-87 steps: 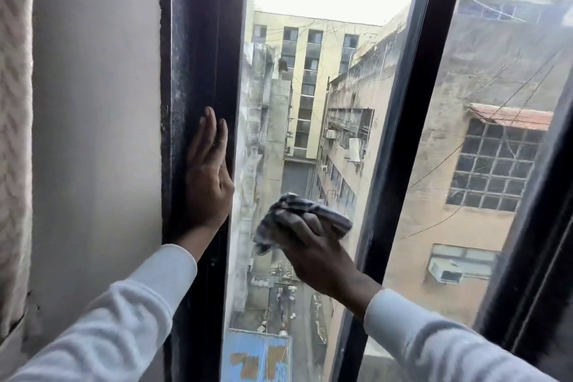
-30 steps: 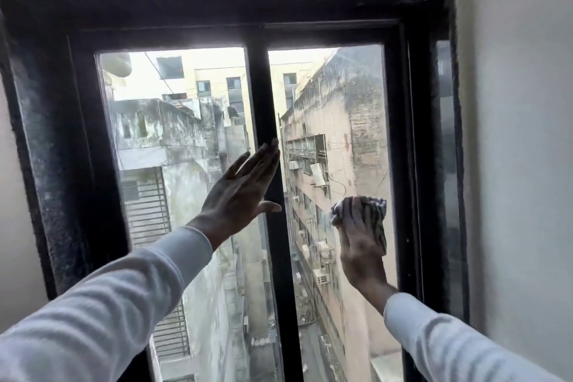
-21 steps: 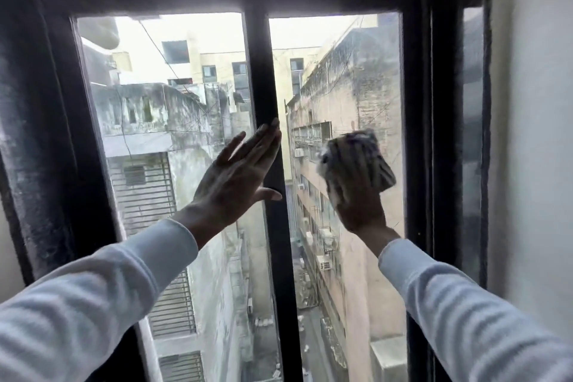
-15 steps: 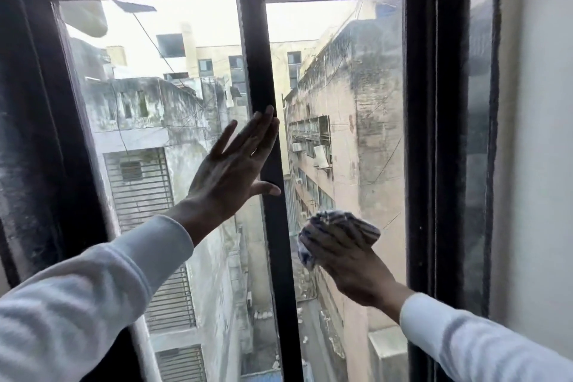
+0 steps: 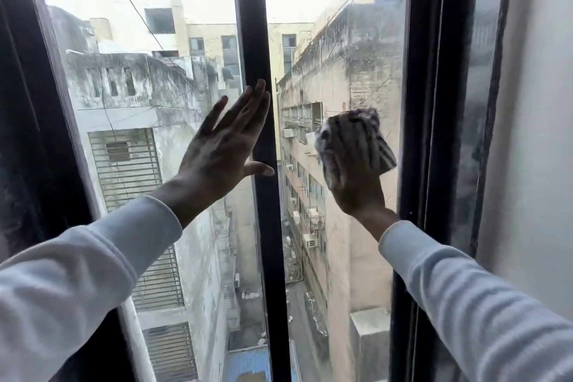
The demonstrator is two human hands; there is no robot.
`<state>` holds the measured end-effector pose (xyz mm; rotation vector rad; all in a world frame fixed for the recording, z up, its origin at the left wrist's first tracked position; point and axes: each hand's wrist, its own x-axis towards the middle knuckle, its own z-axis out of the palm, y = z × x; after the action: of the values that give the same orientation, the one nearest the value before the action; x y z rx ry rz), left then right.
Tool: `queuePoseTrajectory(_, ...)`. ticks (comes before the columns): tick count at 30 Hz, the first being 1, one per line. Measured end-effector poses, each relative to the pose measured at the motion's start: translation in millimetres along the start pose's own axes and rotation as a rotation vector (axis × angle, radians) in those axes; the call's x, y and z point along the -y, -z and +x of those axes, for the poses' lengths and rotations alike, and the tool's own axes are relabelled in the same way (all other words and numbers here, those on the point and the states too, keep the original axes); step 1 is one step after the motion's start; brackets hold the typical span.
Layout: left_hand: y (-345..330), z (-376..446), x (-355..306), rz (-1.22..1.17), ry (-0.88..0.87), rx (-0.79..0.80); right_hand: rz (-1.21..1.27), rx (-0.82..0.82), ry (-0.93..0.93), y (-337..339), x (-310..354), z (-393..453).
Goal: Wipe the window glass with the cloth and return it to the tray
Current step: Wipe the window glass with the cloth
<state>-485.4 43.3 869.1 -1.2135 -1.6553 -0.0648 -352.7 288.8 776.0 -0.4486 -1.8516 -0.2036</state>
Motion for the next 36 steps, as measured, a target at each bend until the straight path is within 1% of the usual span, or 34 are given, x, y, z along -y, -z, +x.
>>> queuePoseTrajectory(1,-1,-1,0,-0.007,0.004,-0.003,0.059,-0.079,-0.230,-3,7,-9)
queuePoseTrajectory(2,-1,-1,-1,-0.013,0.010,-0.006,0.088,-0.113,-0.373,-10,16,-31)
queuePoseTrajectory(3,-2,-1,-2,-0.016,0.012,-0.004,0.071,-0.084,-0.384,-19,29,-58)
queuePoseTrajectory(4,-2,-1,-3,-0.024,0.008,0.002,0.021,-0.007,-0.272,-28,42,-86)
queuePoseTrajectory(5,-1,-1,-3,-0.032,0.006,0.007,-0.018,0.078,-0.079,-32,48,-103)
queuePoseTrajectory(6,-1,-1,-3,-0.037,0.006,0.007,-0.043,0.126,0.107,-31,49,-100)
queuePoseTrajectory(7,0,-1,-3,-0.045,0.006,0.005,-0.043,0.115,0.250,-24,46,-79)
queuePoseTrajectory(8,1,-1,-4,-0.051,0.004,0.004,-0.046,0.068,0.323,-16,42,-51)
queuePoseTrajectory(9,2,-1,-4,-0.053,0.005,0.001,-0.056,0.004,0.309,-7,40,-25)
queuePoseTrajectory(10,2,-2,-5,-0.052,0.010,-0.004,-0.077,-0.071,0.223,-1,34,-5)
queuePoseTrajectory(11,2,-2,-6,-0.050,0.014,-0.004,-0.113,-0.138,0.098,5,28,5)
queuePoseTrajectory(12,2,-4,-7,-0.057,0.012,0.000,-0.150,-0.169,-0.059,8,28,1)
queuePoseTrajectory(13,1,-5,-8,-0.075,0.004,0.009,-0.149,-0.176,-0.227,6,34,-14)
queuePoseTrajectory(14,0,-8,-10,-0.108,-0.007,0.019,-0.136,-0.145,-0.361,1,48,-37)
queuePoseTrajectory(15,-1,-12,-11,-0.142,-0.029,0.037,-0.122,-0.094,-0.434,-6,66,-62)
queuePoseTrajectory(17,-4,-20,-17,-0.178,-0.096,0.077,-0.099,0.006,-0.425,-10,94,-95)
queuePoseTrajectory(18,-6,-24,-20,-0.198,-0.114,0.087,-0.051,0.025,-0.411,-11,98,-97)
queuePoseTrajectory(19,-6,-27,-22,-0.233,-0.116,0.082,0.036,0.023,-0.452,-3,102,-90)
queuePoseTrajectory(20,-6,-28,-23,-0.279,-0.108,0.067,0.177,0.038,-0.546,6,102,-77)
queuePoseTrajectory(22,-4,-29,-27,-0.386,-0.066,0.015,0.673,0.069,-0.820,32,100,-45)
queuePoseTrajectory(23,-2,-29,-30,-0.458,-0.035,0.001,0.952,0.082,-0.938,46,98,-30)
queuePoseTrajectory(25,8,-32,-43,-0.691,0.076,-0.021,1.385,0.096,-1.033,73,103,-7)
queuePoseTrajectory(26,12,-36,-51,-0.825,0.172,-0.041,1.526,0.113,-1.043,86,108,-1)
queuePoseTrajectory(28,22,-45,-70,-1.077,0.426,-0.039,1.706,0.170,-1.027,109,115,-1)
queuePoseTrajectory(29,27,-49,-80,-1.222,0.556,0.004,1.764,0.185,-1.029,120,118,-6)
queuePoseTrajectory(30,32,-53,-89,-1.413,0.677,0.088,1.805,0.194,-1.030,130,119,-13)
queuePoseTrajectory(32,43,-63,-109,-1.894,0.926,0.394,1.824,0.212,-1.052,152,119,-38)
queuePoseTrajectory(33,47,-69,-116,-2.051,1.012,0.514,1.781,0.241,-1.059,162,118,-51)
queuePoseTrajectory(34,51,-79,-128,-2.122,1.036,0.579,1.727,0.281,-1.051,174,116,-69)
queuePoseTrajectory(36,55,-103,-153,-2.080,1.038,0.548,1.588,0.380,-1.058,192,110,-110)
